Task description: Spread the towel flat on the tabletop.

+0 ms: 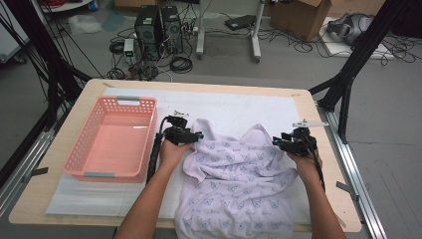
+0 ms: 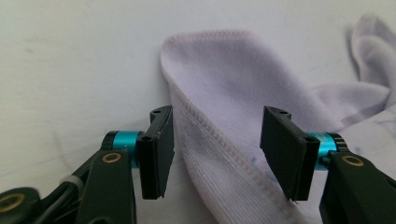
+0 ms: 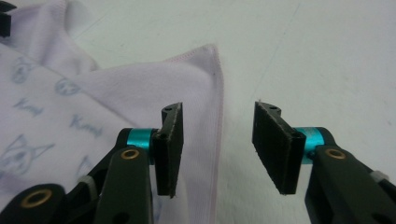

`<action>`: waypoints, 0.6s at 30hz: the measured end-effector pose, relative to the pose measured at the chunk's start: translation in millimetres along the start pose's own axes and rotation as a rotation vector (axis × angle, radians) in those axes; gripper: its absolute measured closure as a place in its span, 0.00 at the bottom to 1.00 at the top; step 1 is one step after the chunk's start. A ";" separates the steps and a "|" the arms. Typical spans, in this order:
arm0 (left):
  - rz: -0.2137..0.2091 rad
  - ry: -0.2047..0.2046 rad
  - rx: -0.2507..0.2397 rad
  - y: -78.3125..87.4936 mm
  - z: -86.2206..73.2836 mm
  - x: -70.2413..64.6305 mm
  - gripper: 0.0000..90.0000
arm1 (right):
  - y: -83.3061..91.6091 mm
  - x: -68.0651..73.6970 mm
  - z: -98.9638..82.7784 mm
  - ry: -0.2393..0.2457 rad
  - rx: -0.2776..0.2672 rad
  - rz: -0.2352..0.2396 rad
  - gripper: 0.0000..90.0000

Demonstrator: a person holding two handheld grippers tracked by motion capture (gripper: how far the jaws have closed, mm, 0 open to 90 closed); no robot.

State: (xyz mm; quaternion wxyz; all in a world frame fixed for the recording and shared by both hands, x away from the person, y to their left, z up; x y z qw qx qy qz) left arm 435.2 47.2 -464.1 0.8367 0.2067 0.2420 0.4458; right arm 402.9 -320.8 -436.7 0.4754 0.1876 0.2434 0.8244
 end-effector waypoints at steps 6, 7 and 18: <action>0.134 -0.095 0.017 5.9 0.7 5.5 0.94 | -37.7 5.5 -0.2 0.033 0.063 -0.001 0.56; 0.162 -0.070 0.005 8.2 1.7 8.9 0.95 | -42.5 6.2 -1.1 0.042 0.076 -0.002 0.57; 0.249 -0.012 -0.113 21.6 10.6 28.4 0.95 | -66.2 5.9 26.6 0.176 0.063 -0.017 0.97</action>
Point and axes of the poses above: each handheld gripper's, and its own axes: y roughly backward along the jaws, z roughly out of its top, x roughly to its left, the point moved 3 cm from there along -y, roughly forward along the jaws, and after that the axes turned 5 degrees about -x, right-handed, at the moved point
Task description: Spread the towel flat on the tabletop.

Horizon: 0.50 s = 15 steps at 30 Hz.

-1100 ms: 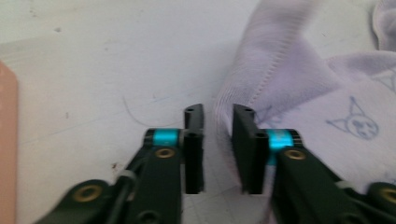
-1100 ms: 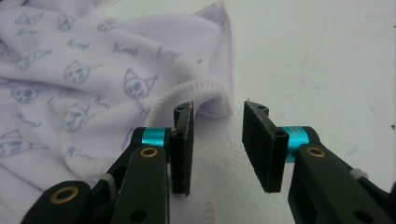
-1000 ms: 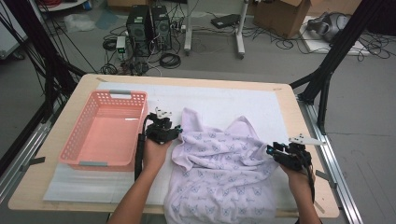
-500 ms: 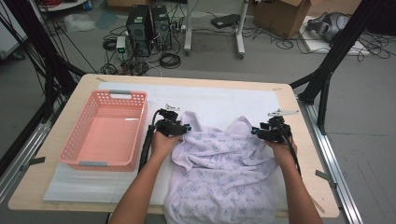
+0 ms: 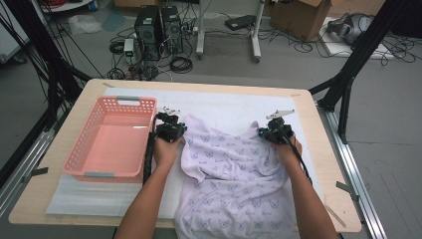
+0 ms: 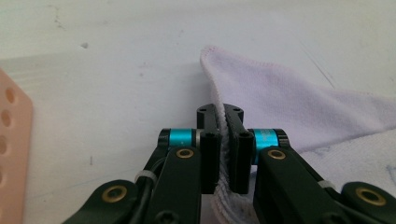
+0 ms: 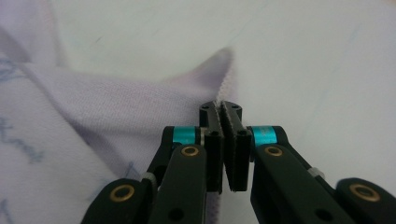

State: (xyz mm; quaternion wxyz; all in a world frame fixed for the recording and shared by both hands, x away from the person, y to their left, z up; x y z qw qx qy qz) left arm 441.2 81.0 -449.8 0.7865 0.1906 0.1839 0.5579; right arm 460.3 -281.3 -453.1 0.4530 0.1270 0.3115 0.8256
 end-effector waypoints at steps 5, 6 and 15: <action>-0.018 0.062 -0.098 -4.9 4.3 3.4 0.95 | 8.7 -37.5 24.3 -0.082 -0.106 -0.112 0.97; -0.023 0.068 -0.126 -5.9 5.8 1.9 0.95 | 11.4 -43.7 28.6 -0.101 -0.133 -0.126 0.97; -0.075 0.108 -0.052 -16.7 -4.5 -4.4 0.54 | 16.1 -69.7 20.8 -0.217 -0.157 -0.261 0.80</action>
Point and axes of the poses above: each handheld gripper's, and its own axes: y roughly backward along the jaws, z roughly out of its top, x roughly to its left, the point moved 3 cm from there along -y, roughly forward along the jaws, and after that the axes turned 5 degrees about -x, right-handed, at the moved point
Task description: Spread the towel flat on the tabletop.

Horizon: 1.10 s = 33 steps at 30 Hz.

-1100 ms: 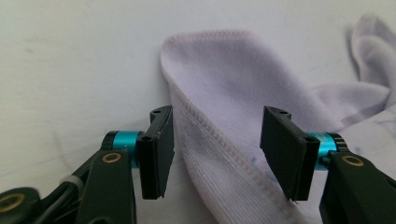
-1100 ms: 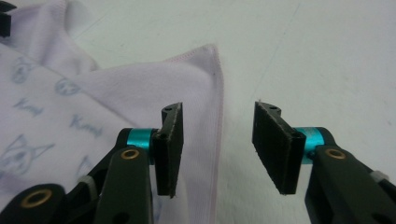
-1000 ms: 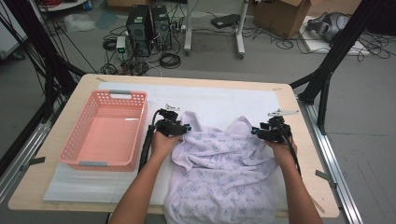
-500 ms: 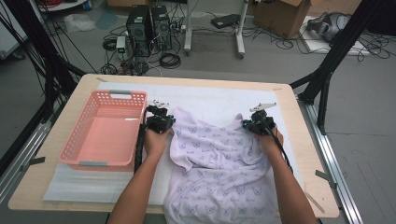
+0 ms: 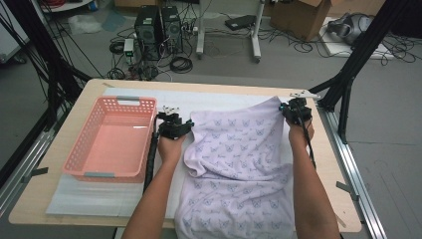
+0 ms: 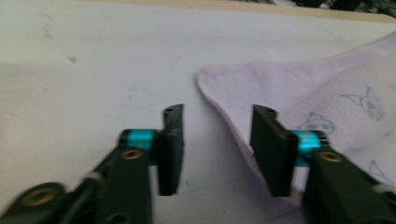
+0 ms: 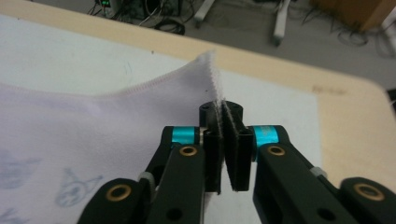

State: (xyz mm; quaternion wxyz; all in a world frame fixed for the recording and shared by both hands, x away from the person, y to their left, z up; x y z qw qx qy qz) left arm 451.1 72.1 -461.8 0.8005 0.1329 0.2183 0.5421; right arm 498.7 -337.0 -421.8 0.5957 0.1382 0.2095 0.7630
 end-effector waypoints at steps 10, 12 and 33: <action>-0.104 -0.087 0.084 -8.7 -10.1 -22.8 0.59 | 25.8 -3.5 -11.5 -0.049 0.033 0.089 0.67; -0.104 -0.127 0.108 -10.5 -10.1 -27.0 0.84 | 34.0 -3.8 -16.1 -0.044 0.031 0.110 0.67; -0.100 0.017 0.022 3.6 18.3 -5.4 0.56 | 65.8 33.0 -81.9 0.040 0.199 0.342 0.79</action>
Point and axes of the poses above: each handheld gripper's, and its own axes: y roughly backward along the jaws, z roughly out of its top, x roughly to its left, the point moved 3 cm from there along -y, roughly forward along the jaws, and after that the axes turned 5 degrees about -x, right-handed, at the moved point
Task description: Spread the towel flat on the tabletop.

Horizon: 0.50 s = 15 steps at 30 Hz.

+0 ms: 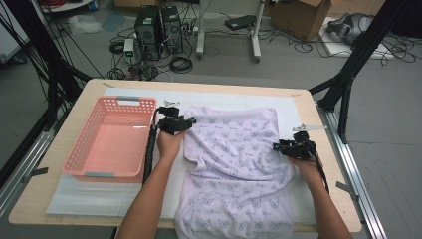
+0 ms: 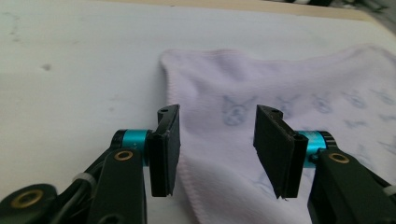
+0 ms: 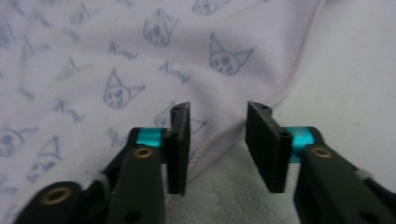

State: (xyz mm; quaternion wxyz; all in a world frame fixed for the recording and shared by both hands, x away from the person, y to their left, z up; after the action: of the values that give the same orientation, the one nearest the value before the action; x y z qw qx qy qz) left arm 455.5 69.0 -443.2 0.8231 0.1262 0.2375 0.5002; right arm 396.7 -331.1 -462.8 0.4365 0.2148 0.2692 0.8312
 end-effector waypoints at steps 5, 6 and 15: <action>-0.053 -0.066 0.048 4.6 -4.0 -13.4 0.51 | -0.5 -7.0 8.0 0.118 -0.030 -0.204 0.97; -0.059 -0.085 0.056 5.0 -5.1 -17.0 0.50 | 0.8 -11.6 9.3 0.103 -0.055 -0.249 0.97; -0.139 -0.134 0.071 10.4 -27.2 -39.1 0.47 | 10.0 -31.2 1.5 -0.100 -0.115 -0.280 0.75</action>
State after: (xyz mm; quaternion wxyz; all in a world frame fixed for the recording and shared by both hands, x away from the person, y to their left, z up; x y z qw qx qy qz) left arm 418.4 38.5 -451.5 0.8648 0.1718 0.2074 0.4238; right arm 407.9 -361.7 -459.1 0.5724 0.1911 0.2265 0.7646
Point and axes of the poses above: each handheld gripper's, and its own axes: y roughly backward along the jaws, z roughly out of its top, x roughly to its left, the point moved 3 cm from there along -y, roughly forward along the jaws, and after that the axes turned 5 degrees about -x, right-handed, at the moved point
